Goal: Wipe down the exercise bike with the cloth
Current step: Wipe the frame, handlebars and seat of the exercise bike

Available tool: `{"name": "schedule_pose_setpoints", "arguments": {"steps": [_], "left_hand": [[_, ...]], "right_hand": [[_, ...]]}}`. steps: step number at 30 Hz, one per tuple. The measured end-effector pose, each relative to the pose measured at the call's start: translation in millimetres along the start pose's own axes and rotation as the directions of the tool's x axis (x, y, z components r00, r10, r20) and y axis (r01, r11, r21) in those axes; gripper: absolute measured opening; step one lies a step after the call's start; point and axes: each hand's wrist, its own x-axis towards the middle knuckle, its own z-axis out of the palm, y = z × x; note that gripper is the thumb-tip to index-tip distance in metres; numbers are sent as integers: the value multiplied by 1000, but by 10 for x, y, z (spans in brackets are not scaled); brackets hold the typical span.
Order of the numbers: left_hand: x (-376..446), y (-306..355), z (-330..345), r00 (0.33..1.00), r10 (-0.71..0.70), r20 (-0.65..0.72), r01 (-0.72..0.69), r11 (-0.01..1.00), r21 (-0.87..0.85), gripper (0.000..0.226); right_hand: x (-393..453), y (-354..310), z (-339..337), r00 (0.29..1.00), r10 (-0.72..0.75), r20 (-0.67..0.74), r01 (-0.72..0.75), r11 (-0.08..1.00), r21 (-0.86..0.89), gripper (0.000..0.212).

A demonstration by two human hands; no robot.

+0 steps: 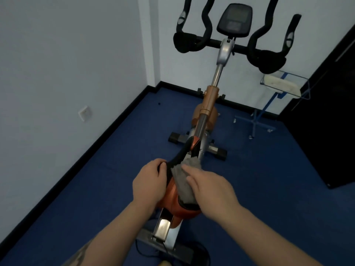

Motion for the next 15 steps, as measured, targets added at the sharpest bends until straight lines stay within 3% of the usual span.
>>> {"name": "schedule_pose_setpoints", "arguments": {"steps": [7,12,15], "left_hand": [[-26,-14,9,1000,1,-14,-1,999,-34,25],[5,-1,-5,1000,1,-21,-2,999,-44,26],[7,7,3,1000,2,-22,-3,999,-45,26]], "right_hand": [[36,-82,293,983,179,50,-183,978,99,57],[-167,55,232,938,232,256,-284,940,188,63],[120,6,124,920,317,232,-376,882,285,61]]}}
